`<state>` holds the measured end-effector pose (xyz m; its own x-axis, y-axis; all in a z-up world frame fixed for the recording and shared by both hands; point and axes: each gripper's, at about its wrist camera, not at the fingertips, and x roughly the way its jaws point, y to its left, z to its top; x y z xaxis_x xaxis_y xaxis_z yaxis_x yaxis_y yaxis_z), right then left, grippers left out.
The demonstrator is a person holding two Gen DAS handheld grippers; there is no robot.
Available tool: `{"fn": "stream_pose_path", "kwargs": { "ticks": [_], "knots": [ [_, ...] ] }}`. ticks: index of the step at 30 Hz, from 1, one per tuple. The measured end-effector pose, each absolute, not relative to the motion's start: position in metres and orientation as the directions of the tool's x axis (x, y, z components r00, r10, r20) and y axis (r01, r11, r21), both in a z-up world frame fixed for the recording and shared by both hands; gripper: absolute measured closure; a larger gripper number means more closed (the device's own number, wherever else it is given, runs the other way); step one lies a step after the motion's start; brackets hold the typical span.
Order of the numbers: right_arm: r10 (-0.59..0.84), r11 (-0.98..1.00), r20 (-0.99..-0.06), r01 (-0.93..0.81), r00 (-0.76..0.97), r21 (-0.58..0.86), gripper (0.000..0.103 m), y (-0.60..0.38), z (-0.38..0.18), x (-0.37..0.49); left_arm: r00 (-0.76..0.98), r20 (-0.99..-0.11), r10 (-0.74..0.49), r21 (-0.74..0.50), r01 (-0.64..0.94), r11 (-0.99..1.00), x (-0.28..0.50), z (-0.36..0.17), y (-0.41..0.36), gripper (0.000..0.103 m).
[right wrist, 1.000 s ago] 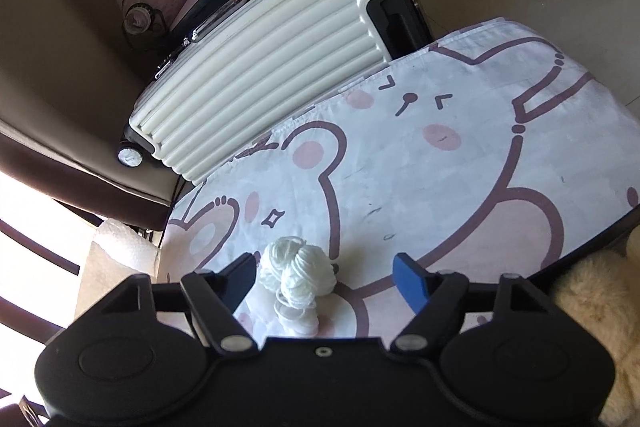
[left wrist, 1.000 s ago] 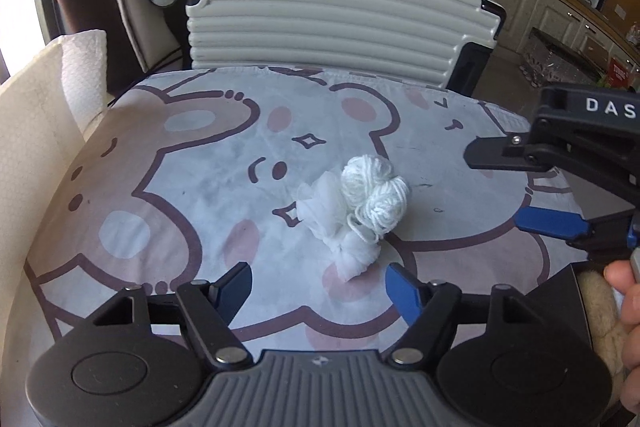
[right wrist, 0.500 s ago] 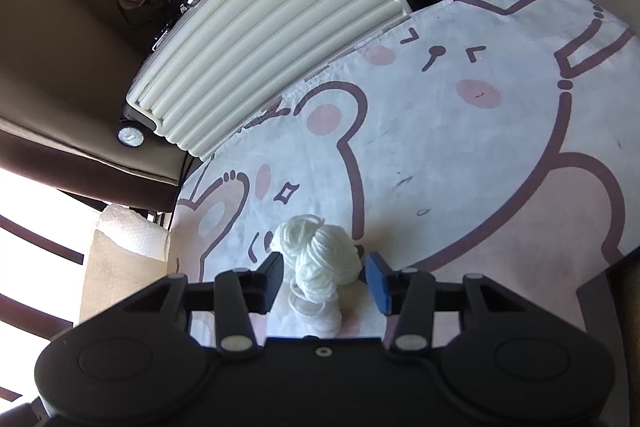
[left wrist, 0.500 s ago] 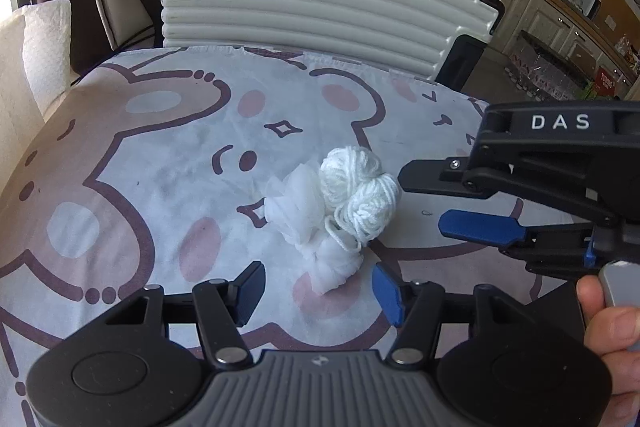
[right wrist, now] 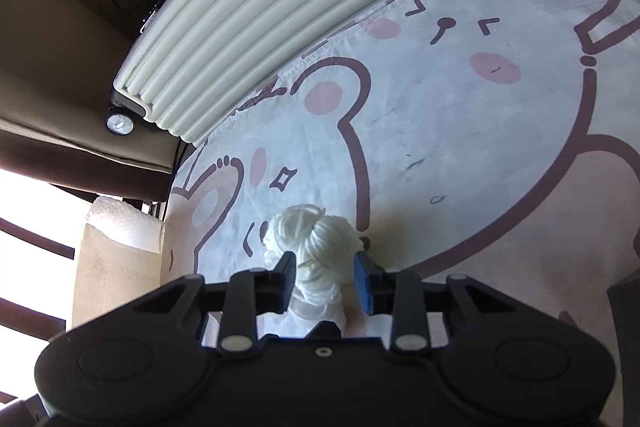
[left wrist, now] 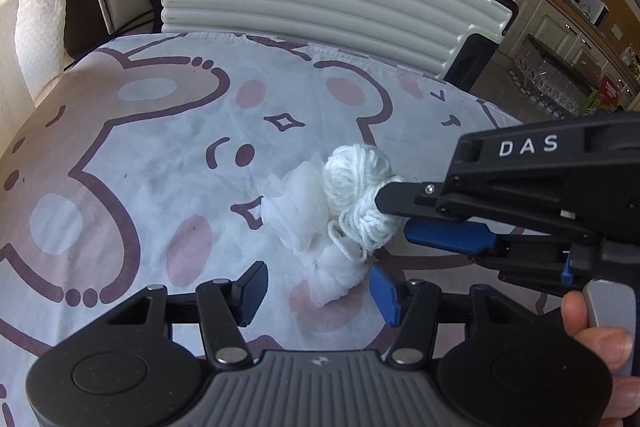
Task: Organize objects
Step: 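Close the left gripper on the white mesh while the right gripper grasps the yarn skein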
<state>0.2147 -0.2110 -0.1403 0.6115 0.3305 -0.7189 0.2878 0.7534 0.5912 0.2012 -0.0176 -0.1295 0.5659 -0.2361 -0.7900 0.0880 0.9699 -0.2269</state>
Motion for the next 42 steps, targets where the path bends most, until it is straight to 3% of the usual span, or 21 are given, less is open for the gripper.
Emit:
{"fn": "stream_pose_path", "kwargs": {
  "ticks": [4, 8, 13, 25, 29, 37, 42],
  "knots": [
    [0.320, 0.766, -0.729, 0.287, 0.606, 0.575, 0.094, -0.211, -0.140, 0.215, 0.563, -0.791, -0.240, -0.237, 0.079, 0.968, 0.203, -0.131, -0.018, 0.053],
    [0.299, 0.773, -0.735, 0.298, 0.608, 0.560, 0.100, -0.217, -0.138, 0.214, 0.556, -0.793, -0.248, -0.253, 0.070, 0.965, 0.205, -0.134, -0.020, 0.060],
    [0.276, 0.784, -0.743, 0.304, 0.610, 0.542, 0.103, -0.224, -0.136, 0.209, 0.550, -0.793, -0.264, -0.267, 0.076, 0.961, 0.206, -0.134, -0.026, 0.076],
    [0.257, 0.779, -0.723, 0.305, 0.641, 0.548, 0.102, -0.231, -0.128, 0.204, 0.522, -0.814, -0.255, -0.260, 0.066, 0.963, 0.204, -0.132, -0.023, 0.096],
    [0.241, 0.759, -0.723, 0.339, 0.647, 0.556, 0.089, -0.232, -0.130, 0.205, 0.528, -0.817, -0.233, -0.253, 0.034, 0.967, 0.203, -0.128, -0.010, 0.103],
    [0.193, 0.760, -0.720, 0.363, 0.666, 0.539, 0.066, -0.231, -0.137, 0.210, 0.529, -0.828, -0.189, -0.270, -0.081, 0.959, 0.204, -0.128, 0.026, 0.103],
    [0.164, 0.815, -0.706, 0.308, 0.689, 0.491, 0.051, -0.218, -0.137, 0.218, 0.536, -0.815, -0.221, -0.335, -0.124, 0.934, 0.206, -0.124, 0.039, 0.103]
  ]
}}
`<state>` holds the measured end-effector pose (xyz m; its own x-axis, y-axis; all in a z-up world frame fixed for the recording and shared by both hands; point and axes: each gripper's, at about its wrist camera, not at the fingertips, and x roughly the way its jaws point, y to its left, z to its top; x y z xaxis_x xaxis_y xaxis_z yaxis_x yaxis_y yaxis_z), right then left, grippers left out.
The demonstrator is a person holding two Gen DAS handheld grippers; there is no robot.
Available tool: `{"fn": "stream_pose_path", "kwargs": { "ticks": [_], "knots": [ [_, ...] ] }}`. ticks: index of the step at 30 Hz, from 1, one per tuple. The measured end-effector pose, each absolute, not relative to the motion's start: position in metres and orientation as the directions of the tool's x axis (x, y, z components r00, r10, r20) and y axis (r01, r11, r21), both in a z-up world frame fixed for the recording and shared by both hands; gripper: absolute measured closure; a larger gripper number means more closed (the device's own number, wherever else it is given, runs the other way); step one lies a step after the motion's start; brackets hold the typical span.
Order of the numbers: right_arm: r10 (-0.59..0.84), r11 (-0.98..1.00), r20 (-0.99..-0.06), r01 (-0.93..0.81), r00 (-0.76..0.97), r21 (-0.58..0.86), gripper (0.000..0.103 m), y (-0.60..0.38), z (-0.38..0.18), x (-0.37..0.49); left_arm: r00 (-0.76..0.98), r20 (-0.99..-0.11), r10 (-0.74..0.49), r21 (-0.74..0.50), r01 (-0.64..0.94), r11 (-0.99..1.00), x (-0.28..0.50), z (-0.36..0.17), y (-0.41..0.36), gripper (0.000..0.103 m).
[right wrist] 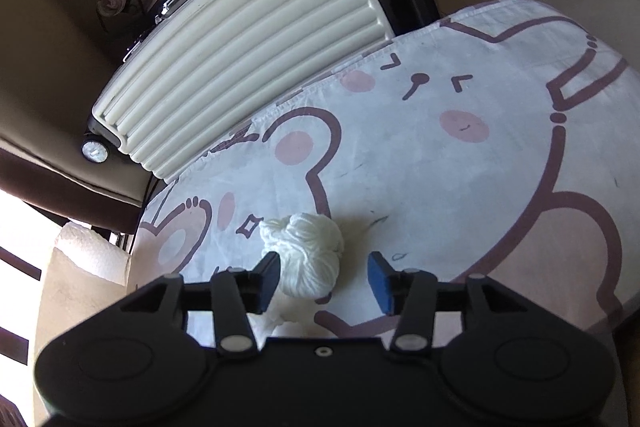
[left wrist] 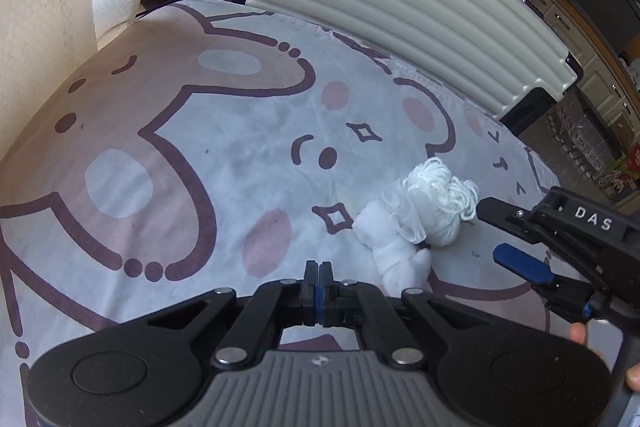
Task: Organize objects
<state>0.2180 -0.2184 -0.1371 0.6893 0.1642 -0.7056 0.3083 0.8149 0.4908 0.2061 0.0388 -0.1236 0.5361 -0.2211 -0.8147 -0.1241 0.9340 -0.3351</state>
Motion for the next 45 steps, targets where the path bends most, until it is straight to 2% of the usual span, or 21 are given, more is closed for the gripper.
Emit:
{"fn": "stream_pose_path", "kwargs": {
  "ticks": [2, 9, 20, 21, 22, 35, 36, 39, 45],
  "knots": [
    [0.152, 0.832, -0.699, 0.291, 0.698, 0.472, 0.048, -0.214, -0.138, 0.220, 0.540, -0.810, -0.227, -0.350, -0.136, 0.927, 0.207, -0.121, 0.039, 0.103],
    [0.134, 0.913, -0.688, 0.181, 0.714, 0.365, 0.049, -0.196, -0.138, 0.230, 0.538, -0.816, -0.213, -0.335, -0.140, 0.932, 0.213, -0.121, 0.033, 0.103],
    [0.143, 0.918, -0.707, 0.175, 0.692, 0.357, 0.054, -0.183, -0.155, 0.245, 0.524, -0.821, -0.227, -0.356, -0.159, 0.921, 0.220, -0.124, 0.030, 0.103],
    [0.147, 0.917, -0.711, 0.175, 0.688, 0.359, 0.057, -0.183, -0.156, 0.246, 0.525, -0.821, -0.226, -0.358, -0.164, 0.919, 0.220, -0.124, 0.029, 0.103],
    [0.144, 0.917, -0.715, 0.179, 0.684, 0.356, 0.066, -0.182, -0.157, 0.247, 0.525, -0.821, -0.224, -0.358, -0.167, 0.919, 0.221, -0.123, 0.029, 0.101],
    [0.098, 0.914, -0.709, 0.219, 0.699, 0.342, 0.079, -0.204, -0.144, 0.239, 0.525, -0.823, -0.218, -0.348, -0.161, 0.924, 0.223, -0.120, 0.009, 0.066],
    [0.092, 0.914, -0.711, 0.224, 0.697, 0.338, 0.080, -0.206, -0.144, 0.238, 0.522, -0.824, -0.222, -0.351, -0.162, 0.922, 0.223, -0.121, 0.008, 0.065],
    [0.078, 0.913, -0.721, 0.240, 0.689, 0.329, 0.101, -0.215, -0.142, 0.234, 0.513, -0.825, -0.237, -0.365, -0.163, 0.916, 0.224, -0.125, 0.002, 0.064],
    [0.073, 0.917, -0.738, 0.246, 0.671, 0.315, 0.101, -0.224, -0.139, 0.228, 0.528, -0.808, -0.262, -0.410, -0.183, 0.894, 0.225, -0.128, -0.004, 0.064]
  ]
}}
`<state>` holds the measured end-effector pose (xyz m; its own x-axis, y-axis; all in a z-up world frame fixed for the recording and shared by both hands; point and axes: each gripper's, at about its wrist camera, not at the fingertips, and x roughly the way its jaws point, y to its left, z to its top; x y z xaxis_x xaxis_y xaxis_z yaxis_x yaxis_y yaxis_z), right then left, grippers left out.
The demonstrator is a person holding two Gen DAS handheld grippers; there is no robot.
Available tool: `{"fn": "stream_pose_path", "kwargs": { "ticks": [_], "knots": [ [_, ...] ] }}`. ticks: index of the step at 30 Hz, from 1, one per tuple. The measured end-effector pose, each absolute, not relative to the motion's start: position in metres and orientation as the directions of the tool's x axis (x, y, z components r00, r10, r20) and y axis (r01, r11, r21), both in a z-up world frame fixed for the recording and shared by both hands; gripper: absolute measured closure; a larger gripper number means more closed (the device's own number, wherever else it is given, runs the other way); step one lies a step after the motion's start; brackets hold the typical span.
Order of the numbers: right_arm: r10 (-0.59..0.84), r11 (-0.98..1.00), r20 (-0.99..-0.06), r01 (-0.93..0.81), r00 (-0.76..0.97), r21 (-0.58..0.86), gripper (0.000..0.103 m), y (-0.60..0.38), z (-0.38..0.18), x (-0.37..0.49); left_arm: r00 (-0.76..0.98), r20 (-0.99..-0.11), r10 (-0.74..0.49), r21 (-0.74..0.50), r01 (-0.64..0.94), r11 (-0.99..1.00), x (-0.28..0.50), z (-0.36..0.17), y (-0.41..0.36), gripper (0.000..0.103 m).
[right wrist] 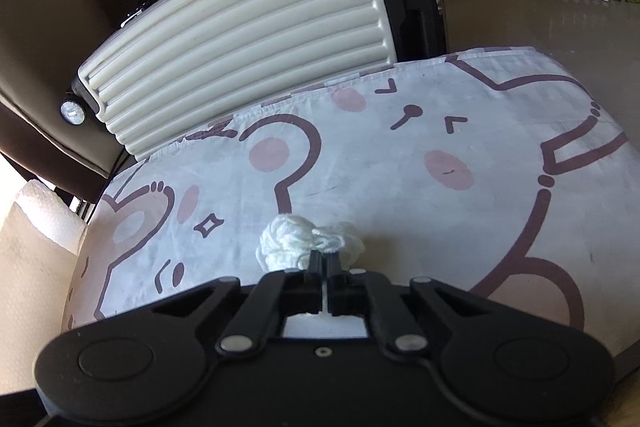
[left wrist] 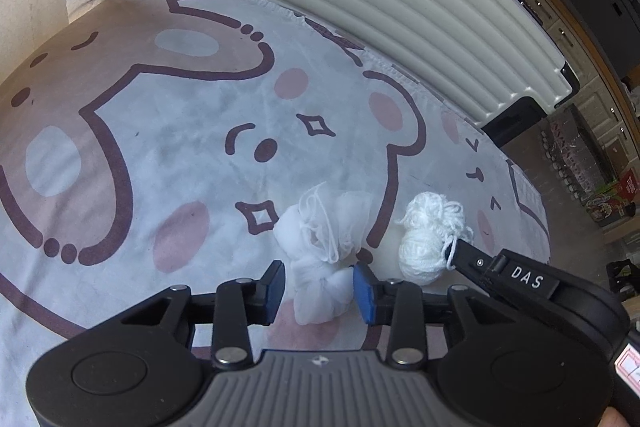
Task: Organize objects
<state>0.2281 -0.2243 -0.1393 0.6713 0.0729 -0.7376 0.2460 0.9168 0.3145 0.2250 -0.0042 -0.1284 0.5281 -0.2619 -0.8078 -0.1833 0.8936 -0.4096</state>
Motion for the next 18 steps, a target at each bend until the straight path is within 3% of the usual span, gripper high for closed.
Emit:
{"fn": "stream_pose_path", "kwargs": {
  "ticks": [15, 18],
  "knots": [
    [0.088, 0.921, -0.745, 0.231, 0.661, 0.313, 0.099, -0.232, -0.139, 0.228, 0.549, -0.798, -0.248, -0.417, -0.207, 0.885, 0.236, -0.143, -0.010, 0.065],
    [0.096, 0.921, -0.737, 0.222, 0.669, 0.321, 0.087, -0.230, -0.139, 0.229, 0.543, -0.803, -0.247, -0.409, -0.199, 0.891, 0.237, -0.146, -0.012, 0.064]
  ]
}}
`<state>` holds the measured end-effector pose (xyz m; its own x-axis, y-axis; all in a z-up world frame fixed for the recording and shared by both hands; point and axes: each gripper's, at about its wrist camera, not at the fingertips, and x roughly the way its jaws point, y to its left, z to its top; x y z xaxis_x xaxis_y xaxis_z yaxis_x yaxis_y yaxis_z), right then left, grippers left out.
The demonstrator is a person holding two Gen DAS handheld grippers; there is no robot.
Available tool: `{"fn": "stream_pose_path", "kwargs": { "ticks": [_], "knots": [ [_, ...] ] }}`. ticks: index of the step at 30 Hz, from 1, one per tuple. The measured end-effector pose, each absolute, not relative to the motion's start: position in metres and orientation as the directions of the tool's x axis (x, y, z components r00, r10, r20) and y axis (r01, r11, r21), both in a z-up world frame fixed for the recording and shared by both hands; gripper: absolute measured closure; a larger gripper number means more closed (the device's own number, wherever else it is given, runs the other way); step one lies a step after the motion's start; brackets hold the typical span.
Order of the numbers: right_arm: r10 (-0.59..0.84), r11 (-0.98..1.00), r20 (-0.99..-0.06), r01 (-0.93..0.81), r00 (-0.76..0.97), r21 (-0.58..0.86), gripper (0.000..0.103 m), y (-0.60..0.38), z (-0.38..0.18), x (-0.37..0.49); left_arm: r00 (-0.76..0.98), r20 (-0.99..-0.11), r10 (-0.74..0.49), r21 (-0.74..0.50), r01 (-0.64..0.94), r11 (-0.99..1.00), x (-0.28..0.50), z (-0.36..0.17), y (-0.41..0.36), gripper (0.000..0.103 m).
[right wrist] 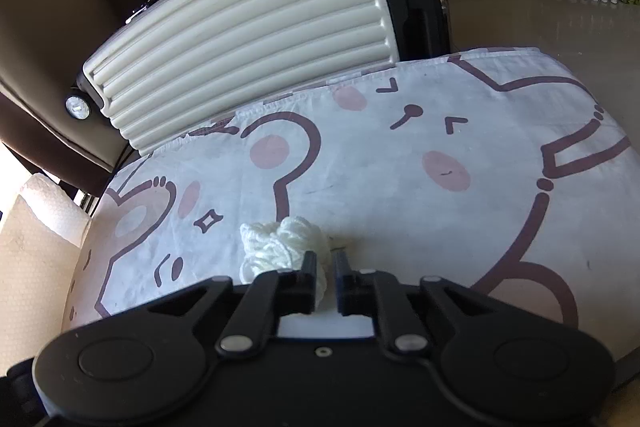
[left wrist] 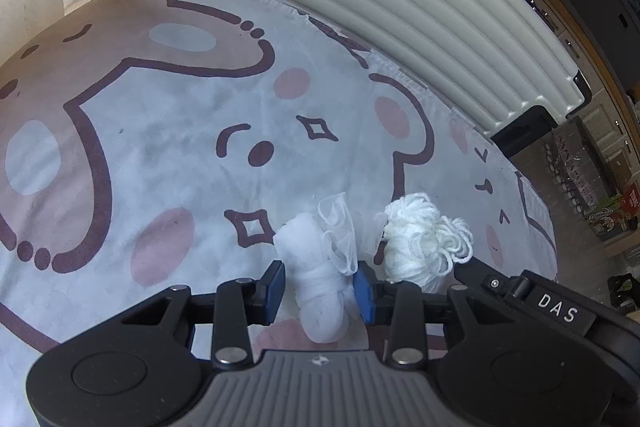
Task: Organize objects
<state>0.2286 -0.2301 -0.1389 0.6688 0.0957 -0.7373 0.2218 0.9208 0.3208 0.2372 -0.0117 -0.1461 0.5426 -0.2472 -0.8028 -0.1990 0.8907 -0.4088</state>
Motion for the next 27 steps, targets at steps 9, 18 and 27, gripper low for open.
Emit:
{"fn": "stream_pose_path", "kwargs": {
  "ticks": [9, 18, 27],
  "knots": [
    [0.106, 0.916, -0.740, 0.225, 0.665, 0.333, 0.053, -0.225, -0.148, 0.235, 0.542, -0.813, -0.214, -0.357, -0.174, 0.918, 0.238, -0.143, -0.011, 0.073],
    [0.150, 0.883, -0.731, 0.242, 0.666, 0.402, 0.048, -0.220, -0.157, 0.242, 0.513, -0.844, -0.154, -0.290, -0.195, 0.937, 0.236, -0.133, 0.015, 0.074],
    [0.180, 0.887, -0.732, 0.214, 0.657, 0.410, 0.050, -0.204, -0.161, 0.248, 0.479, -0.862, -0.167, -0.290, -0.196, 0.937, 0.234, -0.138, 0.022, 0.071]
  ]
}}
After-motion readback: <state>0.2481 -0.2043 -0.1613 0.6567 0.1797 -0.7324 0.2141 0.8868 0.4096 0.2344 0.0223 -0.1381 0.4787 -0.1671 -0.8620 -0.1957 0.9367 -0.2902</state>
